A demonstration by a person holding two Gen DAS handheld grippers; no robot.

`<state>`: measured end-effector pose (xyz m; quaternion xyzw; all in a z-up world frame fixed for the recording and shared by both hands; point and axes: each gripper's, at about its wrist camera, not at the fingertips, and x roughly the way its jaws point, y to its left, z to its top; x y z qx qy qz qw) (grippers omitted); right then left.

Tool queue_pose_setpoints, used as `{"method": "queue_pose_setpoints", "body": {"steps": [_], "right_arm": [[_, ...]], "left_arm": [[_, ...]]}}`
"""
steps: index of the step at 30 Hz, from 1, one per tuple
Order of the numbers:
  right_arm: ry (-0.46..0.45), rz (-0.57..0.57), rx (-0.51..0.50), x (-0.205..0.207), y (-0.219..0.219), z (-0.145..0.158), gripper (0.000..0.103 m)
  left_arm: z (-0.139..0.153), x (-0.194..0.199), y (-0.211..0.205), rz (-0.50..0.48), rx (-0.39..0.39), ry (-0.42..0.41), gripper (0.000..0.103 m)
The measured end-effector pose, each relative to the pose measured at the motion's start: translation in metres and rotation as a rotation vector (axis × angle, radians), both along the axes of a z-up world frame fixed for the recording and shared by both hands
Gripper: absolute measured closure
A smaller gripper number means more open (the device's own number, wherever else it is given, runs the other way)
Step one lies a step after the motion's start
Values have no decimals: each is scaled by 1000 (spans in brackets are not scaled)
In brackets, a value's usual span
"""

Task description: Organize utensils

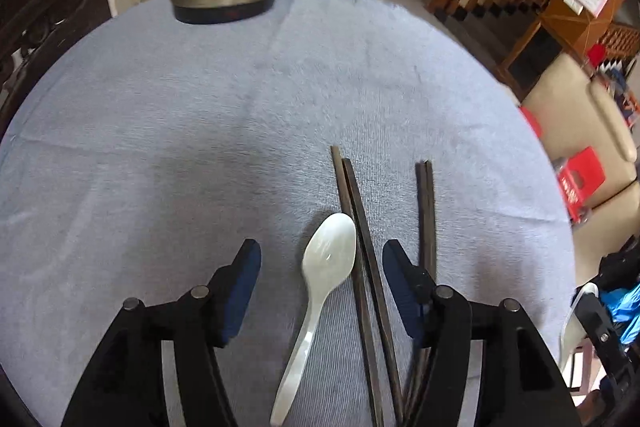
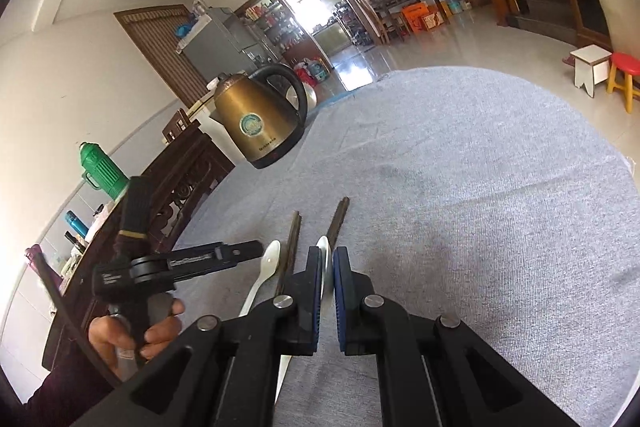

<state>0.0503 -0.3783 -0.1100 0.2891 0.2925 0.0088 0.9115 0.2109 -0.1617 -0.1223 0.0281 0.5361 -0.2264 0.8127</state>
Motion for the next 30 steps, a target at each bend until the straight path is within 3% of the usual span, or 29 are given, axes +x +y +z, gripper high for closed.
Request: {"method": "queue_pose_setpoints", "body": {"steps": [2,5,6,9,12,16,23,27,30], "right_arm": [[7,4,3,3,-2,-4,96],[19,8,15,7,-4,-10,96],[20,7,17,8,-3,-12,96],[15,0,24,7,-2,-12,96],[-7,-11,9,-1,2,-5,96],[-60,-69,-78,-23,11,17,96],[-255,-202,-243,-86,38,74,96],[-395,-235,-344,-122,72,107,96],[-482,-231,-411,-138,104,121,96]], "left_arm": [[-7,3,-7,-20,29,-5,40],[-13,3,-13,-45,70,-41,68],[-12,3,-12,-63,51,-43,72],[-7,-1,-7,-60,66,-61,72],[5,-8,7,-43,32,-78,72],[40,-30,34,-4,-48,-127,72],[120,-96,88,30,-240,-288,72],[159,-136,120,23,-403,-370,72],[172,-157,129,-14,-518,-414,72]]}}
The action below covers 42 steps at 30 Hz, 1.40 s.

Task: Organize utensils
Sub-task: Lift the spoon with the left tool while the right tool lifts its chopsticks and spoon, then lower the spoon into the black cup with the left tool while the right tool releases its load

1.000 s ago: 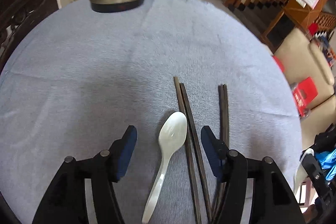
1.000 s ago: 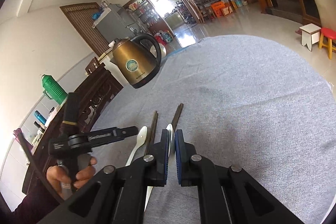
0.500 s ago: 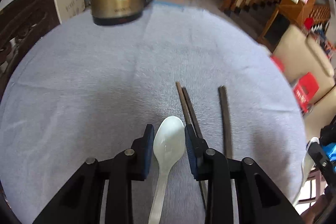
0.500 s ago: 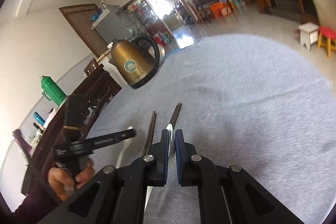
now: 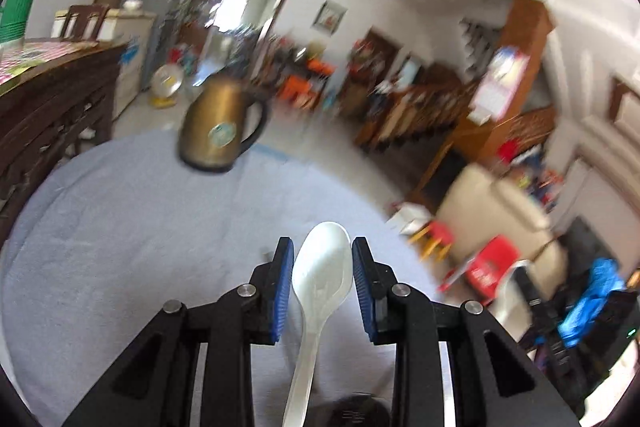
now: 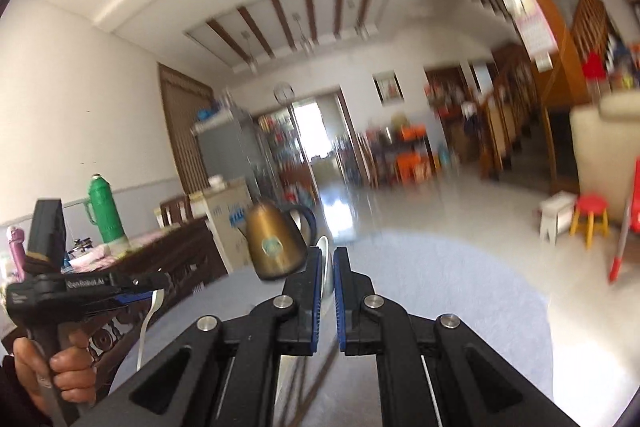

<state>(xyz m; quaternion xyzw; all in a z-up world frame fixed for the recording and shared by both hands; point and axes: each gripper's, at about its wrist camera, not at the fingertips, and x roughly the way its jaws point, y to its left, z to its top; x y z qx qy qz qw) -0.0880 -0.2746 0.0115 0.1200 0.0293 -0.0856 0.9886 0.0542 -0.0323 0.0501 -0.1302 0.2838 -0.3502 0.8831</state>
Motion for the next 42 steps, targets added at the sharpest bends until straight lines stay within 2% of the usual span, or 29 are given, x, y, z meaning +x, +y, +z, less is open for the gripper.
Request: {"method": "queue_pose_setpoints", "body": {"steps": [4,8,10,15,19,25,30,42], "right_arm": [[-23,15,-135,-4,49,-2,96],[-8,16,-272,1,86,-19,96],[2,17,-298,4,94,-28,96],[21,5,-353,8,106,-44,96],[38,11,-358,7,107,-50,96],[48,3,-344,3,99,-54,96],[47,-8,-332,6,93,-54,96],[70,29,-335,9,98,-57,96]], "left_arm": [[-1,-18,6,-62,-126,-87,72],[-24,-10,10,-121,-244,-50,72],[-37,-4,9,-123,-269,-49,72],[-69,12,-1,-170,-276,-11,72],[-86,15,-1,-196,-314,27,72],[-89,11,-1,-207,-382,22,72],[-83,10,0,-211,-404,8,72],[-113,1,0,-195,-357,59,72]]}}
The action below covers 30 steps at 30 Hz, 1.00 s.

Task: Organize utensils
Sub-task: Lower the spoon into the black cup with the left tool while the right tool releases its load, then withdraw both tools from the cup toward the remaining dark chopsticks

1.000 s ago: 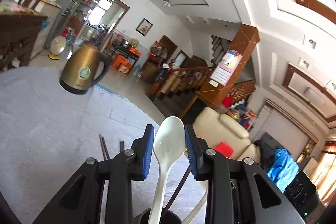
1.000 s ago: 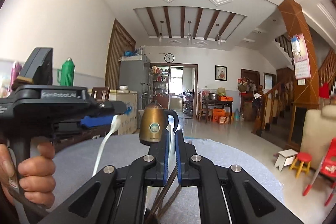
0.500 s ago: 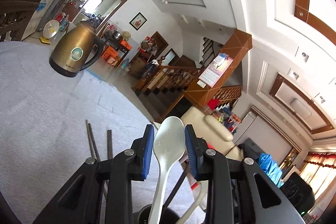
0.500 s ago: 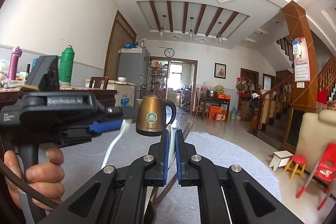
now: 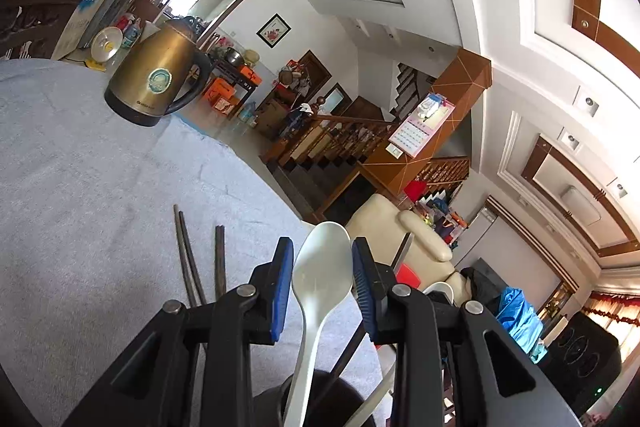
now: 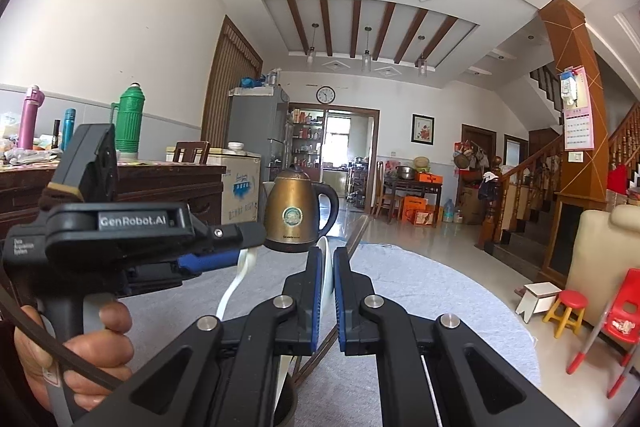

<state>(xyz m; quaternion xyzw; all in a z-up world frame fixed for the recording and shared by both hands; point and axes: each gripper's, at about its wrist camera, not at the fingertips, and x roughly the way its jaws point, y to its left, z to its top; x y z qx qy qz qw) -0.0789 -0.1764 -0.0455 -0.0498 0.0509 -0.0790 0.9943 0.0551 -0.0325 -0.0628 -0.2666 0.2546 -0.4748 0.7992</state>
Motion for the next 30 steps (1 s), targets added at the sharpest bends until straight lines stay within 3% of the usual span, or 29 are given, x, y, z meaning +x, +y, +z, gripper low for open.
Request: {"method": "queue_pose_setpoints", "body": {"steps": [14,15,17,18,19,21,22,25,30], "right_arm": [[63,73,27,-26,1,-4,93],[67,76,35,-28,0,-3,87],[60,73,59,-34,-6,-1,60],[46,73,73,-37,-7,0,36],[15,72,91,-43,-11,2,32],[-20,51,105,-50,-20,5,32],[-27,36,109,-50,-23,8,32],[-18,-31,151,-46,-42,9,34],[71,-101,339,-30,-90,-7,36]], "left_arm": [[-11,-33,11,6,79,-1,72],[-9,-36,13,7,83,-7,72],[-7,-42,18,8,94,-16,72],[-7,-44,21,7,96,-16,71],[-6,-46,25,12,106,-16,70],[-5,-48,31,26,124,-17,55],[-5,-48,38,43,128,-14,53],[-7,-45,53,120,167,-3,49],[-13,-31,66,255,262,60,48]]}}
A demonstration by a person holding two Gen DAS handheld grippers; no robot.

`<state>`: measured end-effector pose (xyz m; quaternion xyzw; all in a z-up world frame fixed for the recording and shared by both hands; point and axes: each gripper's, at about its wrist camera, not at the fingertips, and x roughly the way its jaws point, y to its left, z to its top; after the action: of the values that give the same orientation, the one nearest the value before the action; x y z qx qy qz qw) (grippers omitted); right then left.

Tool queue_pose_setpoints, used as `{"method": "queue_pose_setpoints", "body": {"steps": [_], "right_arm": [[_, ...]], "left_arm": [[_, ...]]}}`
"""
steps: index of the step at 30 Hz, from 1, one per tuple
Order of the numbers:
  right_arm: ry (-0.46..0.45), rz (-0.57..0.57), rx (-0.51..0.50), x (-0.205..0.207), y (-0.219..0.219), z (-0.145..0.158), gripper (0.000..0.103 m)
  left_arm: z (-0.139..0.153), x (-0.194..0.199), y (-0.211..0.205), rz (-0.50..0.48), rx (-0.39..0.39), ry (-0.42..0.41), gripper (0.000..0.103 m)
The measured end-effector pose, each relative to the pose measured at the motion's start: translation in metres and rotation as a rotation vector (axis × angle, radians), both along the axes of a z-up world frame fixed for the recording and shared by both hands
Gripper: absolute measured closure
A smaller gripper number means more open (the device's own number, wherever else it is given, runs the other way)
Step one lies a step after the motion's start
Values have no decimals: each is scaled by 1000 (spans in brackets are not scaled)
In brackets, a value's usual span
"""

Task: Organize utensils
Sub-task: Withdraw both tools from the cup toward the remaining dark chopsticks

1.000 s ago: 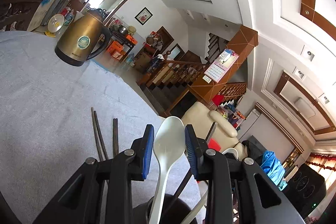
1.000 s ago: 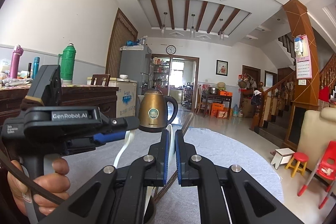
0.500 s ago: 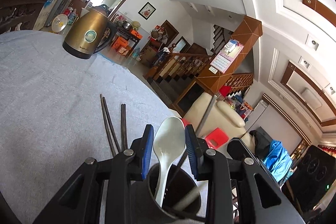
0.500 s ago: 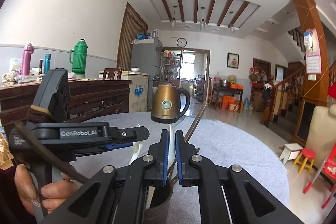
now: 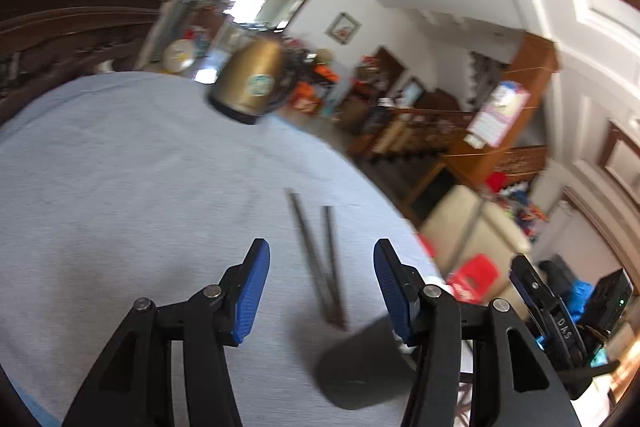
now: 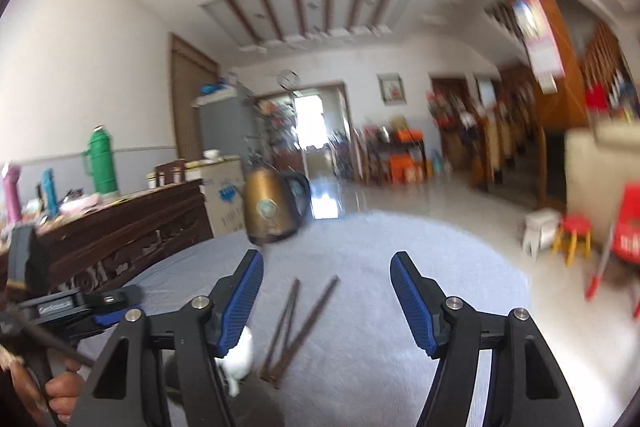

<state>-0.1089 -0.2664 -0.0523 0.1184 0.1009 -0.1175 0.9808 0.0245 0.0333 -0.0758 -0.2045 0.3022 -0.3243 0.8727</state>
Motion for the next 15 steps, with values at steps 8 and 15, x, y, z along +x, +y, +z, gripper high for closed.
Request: {"method": "queue_pose_setpoints", "body": {"steps": [8,15], "right_arm": [[140,-45,205,11,-58,-41,48],[204,-15,302,22,-76,-72,50]], "left_arm": [[2,-4,-23,143,377,-8,46],[-1,-13,-32,179,535,-38,36]]}}
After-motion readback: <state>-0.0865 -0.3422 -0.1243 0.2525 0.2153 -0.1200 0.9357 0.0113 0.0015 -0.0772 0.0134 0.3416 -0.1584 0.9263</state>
